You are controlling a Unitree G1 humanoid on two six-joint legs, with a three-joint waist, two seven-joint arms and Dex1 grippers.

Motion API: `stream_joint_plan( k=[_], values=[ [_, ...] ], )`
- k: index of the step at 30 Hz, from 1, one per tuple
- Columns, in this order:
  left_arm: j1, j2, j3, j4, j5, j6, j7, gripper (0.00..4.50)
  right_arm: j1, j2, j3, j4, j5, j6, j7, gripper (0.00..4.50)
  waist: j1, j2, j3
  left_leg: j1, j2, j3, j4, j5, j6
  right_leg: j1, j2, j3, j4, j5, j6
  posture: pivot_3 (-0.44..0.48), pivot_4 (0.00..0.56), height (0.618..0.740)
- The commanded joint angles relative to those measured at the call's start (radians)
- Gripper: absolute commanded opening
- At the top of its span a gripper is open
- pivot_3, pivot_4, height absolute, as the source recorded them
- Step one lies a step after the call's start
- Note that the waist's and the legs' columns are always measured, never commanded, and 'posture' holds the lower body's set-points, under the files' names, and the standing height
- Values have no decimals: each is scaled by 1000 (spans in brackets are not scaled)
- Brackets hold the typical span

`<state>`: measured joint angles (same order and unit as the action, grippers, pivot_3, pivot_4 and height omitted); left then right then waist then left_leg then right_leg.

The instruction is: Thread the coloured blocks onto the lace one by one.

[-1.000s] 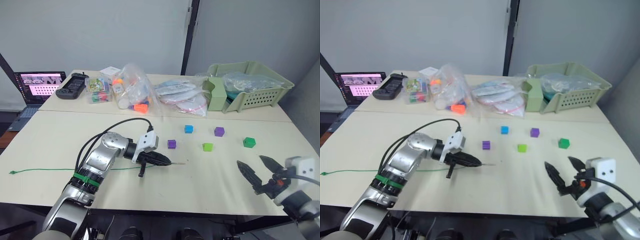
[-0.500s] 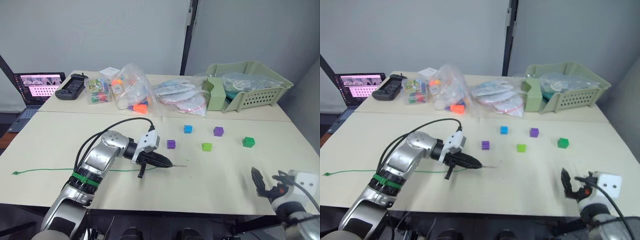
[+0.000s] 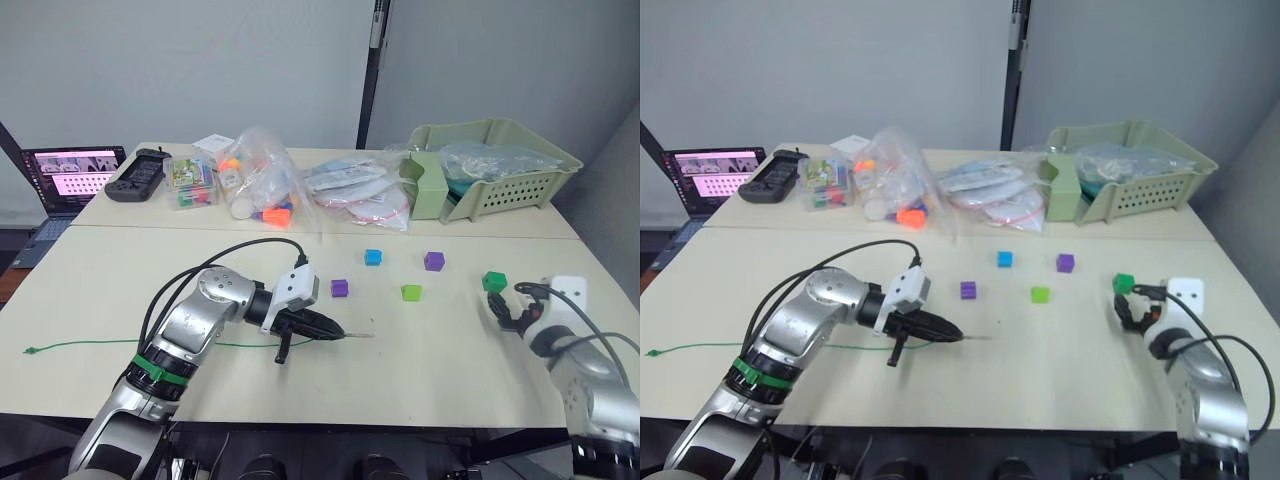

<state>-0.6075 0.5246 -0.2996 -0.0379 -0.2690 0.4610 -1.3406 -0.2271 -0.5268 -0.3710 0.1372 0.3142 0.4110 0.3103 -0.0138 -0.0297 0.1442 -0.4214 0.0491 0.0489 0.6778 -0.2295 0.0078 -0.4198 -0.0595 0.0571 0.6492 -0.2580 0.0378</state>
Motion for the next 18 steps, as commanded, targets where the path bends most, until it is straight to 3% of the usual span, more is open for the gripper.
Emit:
stream_joint_plan(
  k=[1,11,18],
  values=[
    [9,13,15,-49,-15,5,22,41,-77,-18,25,94,-34,-65,24,4500,-1,0,0,0,0,0,0,0,0,0,0,0,0,0,0,0,150,732],
    [29,33,14,-72,-25,-1,50,41,-296,-19,83,468,-130,-246,17,4500,-1,0,0,0,-1,2,0,0,0,0,1,4,0,0,1,0,150,732],
    [46,42,8,-95,-22,-5,59,0,-381,-24,79,663,-142,-347,16,2279,-2,0,0,0,-1,3,0,0,0,-1,1,6,0,0,1,0,150,732]
  ],
)
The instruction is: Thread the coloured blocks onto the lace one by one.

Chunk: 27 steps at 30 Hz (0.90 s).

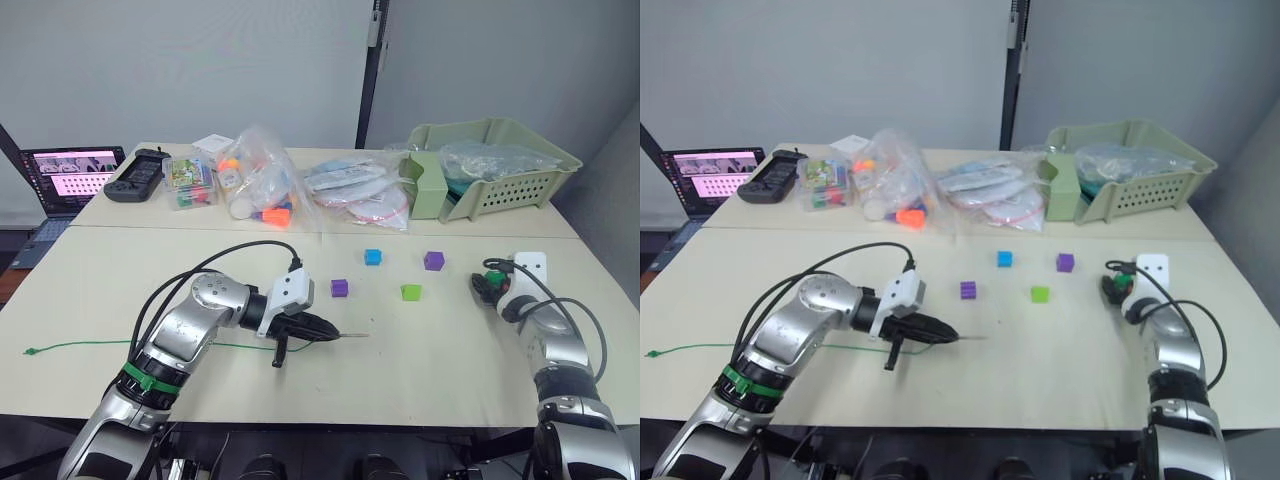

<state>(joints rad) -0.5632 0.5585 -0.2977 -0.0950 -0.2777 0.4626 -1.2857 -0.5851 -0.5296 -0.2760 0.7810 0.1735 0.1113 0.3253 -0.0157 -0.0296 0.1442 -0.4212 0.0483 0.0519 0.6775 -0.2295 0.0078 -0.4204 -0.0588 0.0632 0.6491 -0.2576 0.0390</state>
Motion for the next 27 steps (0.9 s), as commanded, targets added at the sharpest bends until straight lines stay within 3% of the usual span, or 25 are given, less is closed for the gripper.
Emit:
stream_joint_plan(
  k=[1,3,8,13,18,21,27],
  values=[
    [3,9,6,-39,-13,-8,4,0,-22,-24,-19,23,2,-53,3,1902,0,0,0,0,0,0,0,0,0,0,0,0,0,0,0,0,150,732],
    [3,10,6,-39,-13,-9,4,0,-12,-26,-23,10,9,-56,7,1227,0,0,0,0,0,0,0,0,0,0,0,1,0,0,0,0,150,732],
    [0,7,-1,-33,-14,-13,-5,0,47,-19,-36,-120,35,-21,14,1202,0,0,0,0,0,1,0,0,0,0,0,1,0,0,1,0,150,732],
    [-7,-11,-21,-5,-12,-31,-22,0,363,110,-48,-771,144,240,-88,1202,4,1,0,-1,0,-2,0,0,0,-1,1,2,5,0,1,0,150,732],
    [-12,-31,-40,37,-7,-78,-45,0,577,261,41,-1185,187,413,-186,1202,-2,2,0,0,0,-2,0,0,0,-2,2,5,7,-1,2,0,150,732],
    [-16,-42,-50,67,-7,-107,-64,0,663,337,114,-1294,169,447,-231,1202,-1,2,0,1,0,-1,1,1,0,-1,2,5,7,-2,1,0,150,732],
    [-31,-59,-84,127,12,-157,-100,0,744,403,246,-1303,76,468,-291,1202,2,1,0,1,-1,0,2,1,0,-2,2,5,6,-2,1,0,150,732]
  ],
)
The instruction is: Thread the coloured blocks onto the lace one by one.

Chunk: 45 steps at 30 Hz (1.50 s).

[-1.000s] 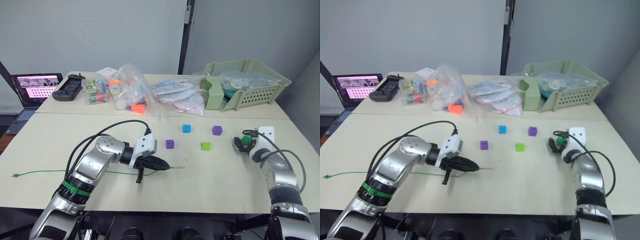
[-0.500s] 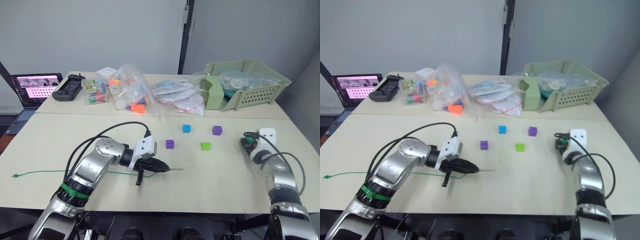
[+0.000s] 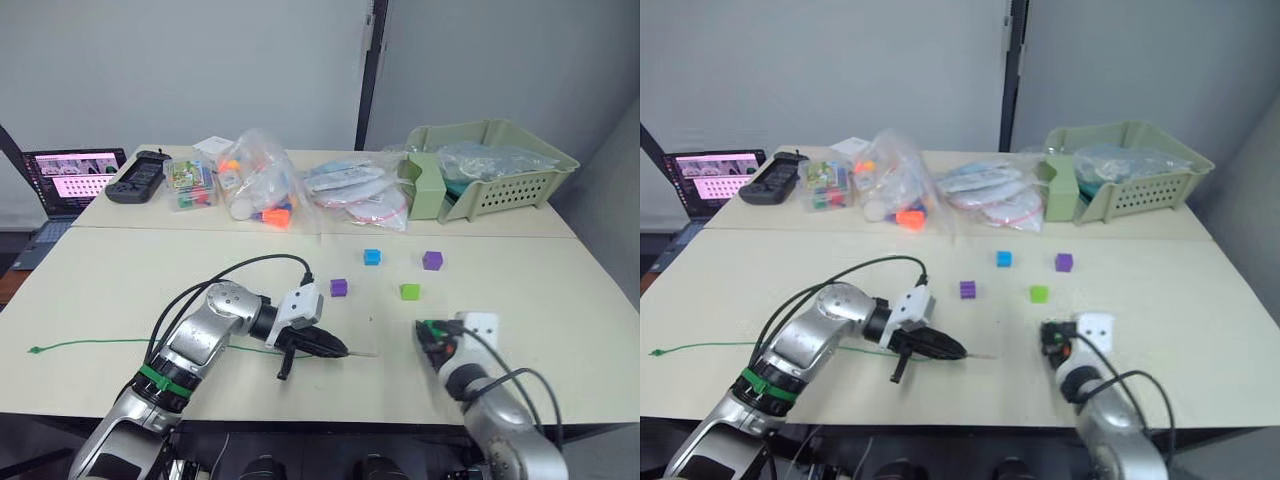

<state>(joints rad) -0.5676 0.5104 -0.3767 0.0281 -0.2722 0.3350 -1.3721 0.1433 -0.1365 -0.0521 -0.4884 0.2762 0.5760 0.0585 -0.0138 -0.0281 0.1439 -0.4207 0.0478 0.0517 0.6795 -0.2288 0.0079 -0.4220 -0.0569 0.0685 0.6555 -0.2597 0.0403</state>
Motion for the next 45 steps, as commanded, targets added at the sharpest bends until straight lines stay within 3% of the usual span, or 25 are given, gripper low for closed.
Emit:
stream_joint_plan(
  k=[1,2,4,9,11,13,17,20,24,30,33,36,43,45],
  values=[
    [-28,-14,-5,8,6,-33,-15,0,25,19,31,-38,-33,6,-31,1202,1,0,0,0,0,0,0,0,0,0,0,0,0,0,0,0,150,732],
    [-29,-16,-5,11,6,-36,-16,0,32,25,37,-41,-39,7,-36,1202,1,0,0,0,0,0,0,0,0,0,0,0,0,0,0,0,150,732],
    [-29,-20,-4,16,3,-40,-21,0,53,28,67,-59,-62,13,-44,2265,0,0,0,0,0,0,0,0,0,0,0,0,0,0,0,0,150,732],
    [-12,-17,-4,19,6,-52,-21,0,63,-13,34,-147,-39,50,-6,4006,2,0,0,0,0,-1,0,0,0,0,0,0,0,-1,0,0,150,732],
    [-7,-16,-1,19,7,-52,-16,0,60,-47,6,-190,-15,84,23,4434,2,0,0,0,0,0,0,0,0,0,0,0,0,-1,0,0,150,732],
    [-1,-13,4,18,8,-54,-10,0,53,-97,-34,-233,26,125,68,4434,1,0,0,0,0,0,0,0,0,0,0,0,0,-1,0,0,150,732],
    [22,-7,18,11,10,-59,13,0,-5,-325,-230,-285,220,235,284,4434,0,0,0,0,0,0,0,0,0,0,0,0,-1,-1,0,0,150,732],
    [36,-6,22,5,13,-65,27,0,-56,-508,-277,-236,312,258,466,4434,1,-1,0,0,0,-1,0,0,0,2,0,0,-1,-1,0,0,150,732],
    [49,-8,24,-8,13,-69,42,0,-110,-704,-212,-175,278,168,661,4434,1,-1,0,1,0,-2,-1,0,0,2,1,0,-1,-1,0,0,150,732],
    [70,0,36,-40,17,-76,74,0,-290,-944,50,81,93,-109,1034,4434,0,-2,1,1,0,0,0,0,0,2,1,1,-2,-1,1,0,150,732],
    [77,2,39,-60,13,-75,86,0,-409,-960,172,246,-13,-214,1128,4434,4,-2,1,0,0,-1,0,0,0,2,1,0,-3,-1,1,0,150,732],
    [84,10,38,-75,19,-74,93,0,-541,-900,277,409,-111,-330,1183,4434,1,-2,1,0,0,0,0,0,0,1,0,1,-4,0,1,0,150,732],
    [82,21,38,-79,35,-73,104,0,-657,-826,359,623,-208,-480,1276,4434,6,-2,1,-1,0,0,0,0,0,1,0,0,-4,0,1,0,150,732],
    [84,24,36,-85,38,-67,109,0,-672,-813,368,660,-220,-508,1299,3929,8,-2,1,-1,0,1,0,0,0,1,0,0,-4,0,1,0,150,732]
  ],
)
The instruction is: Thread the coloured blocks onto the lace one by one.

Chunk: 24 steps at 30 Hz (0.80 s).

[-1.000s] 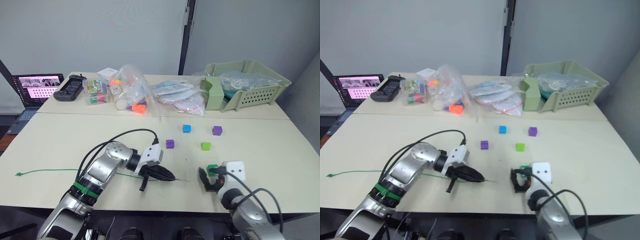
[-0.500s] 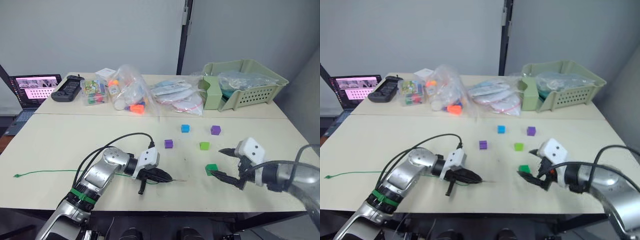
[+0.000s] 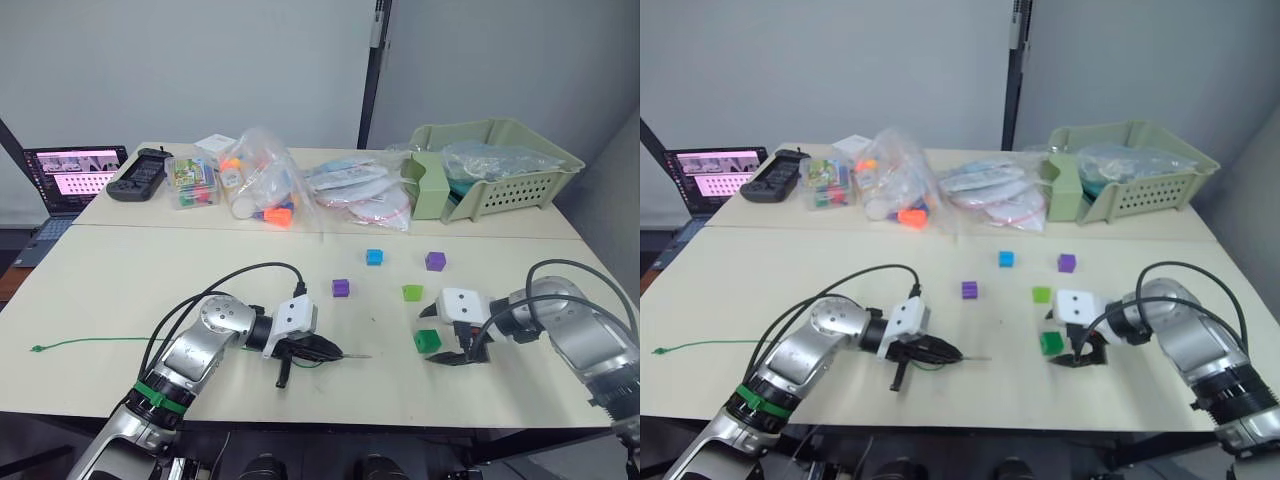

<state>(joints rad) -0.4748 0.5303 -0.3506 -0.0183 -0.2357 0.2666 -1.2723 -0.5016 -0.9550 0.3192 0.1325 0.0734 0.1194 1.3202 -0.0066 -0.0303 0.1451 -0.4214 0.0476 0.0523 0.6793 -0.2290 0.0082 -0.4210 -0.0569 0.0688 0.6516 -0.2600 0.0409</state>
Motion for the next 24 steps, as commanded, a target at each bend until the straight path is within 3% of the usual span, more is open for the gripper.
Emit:
stream_joint_plan(
  k=[1,8,14,24],
  values=[
    [-8,5,8,-41,3,2,12,0,-32,12,-1,53,-23,-58,44,3622,1,0,0,0,0,0,0,0,0,0,0,0,0,0,0,0,150,732],
    [-14,-15,-12,-38,26,-29,34,0,-24,36,-18,25,3,4,89,1250,-2,0,0,1,0,0,0,0,0,0,0,0,1,0,0,0,150,732],
    [-51,-80,-44,19,89,-113,65,0,27,79,-44,-183,76,250,42,1183,7,0,0,0,0,0,1,0,0,0,0,0,3,0,0,0,150,732],
    [-90,-98,-78,100,154,-168,62,0,75,117,-10,-337,45,415,-82,1183,14,0,0,0,0,0,1,0,0,0,0,0,3,0,0,0,150,732]
  ],
)
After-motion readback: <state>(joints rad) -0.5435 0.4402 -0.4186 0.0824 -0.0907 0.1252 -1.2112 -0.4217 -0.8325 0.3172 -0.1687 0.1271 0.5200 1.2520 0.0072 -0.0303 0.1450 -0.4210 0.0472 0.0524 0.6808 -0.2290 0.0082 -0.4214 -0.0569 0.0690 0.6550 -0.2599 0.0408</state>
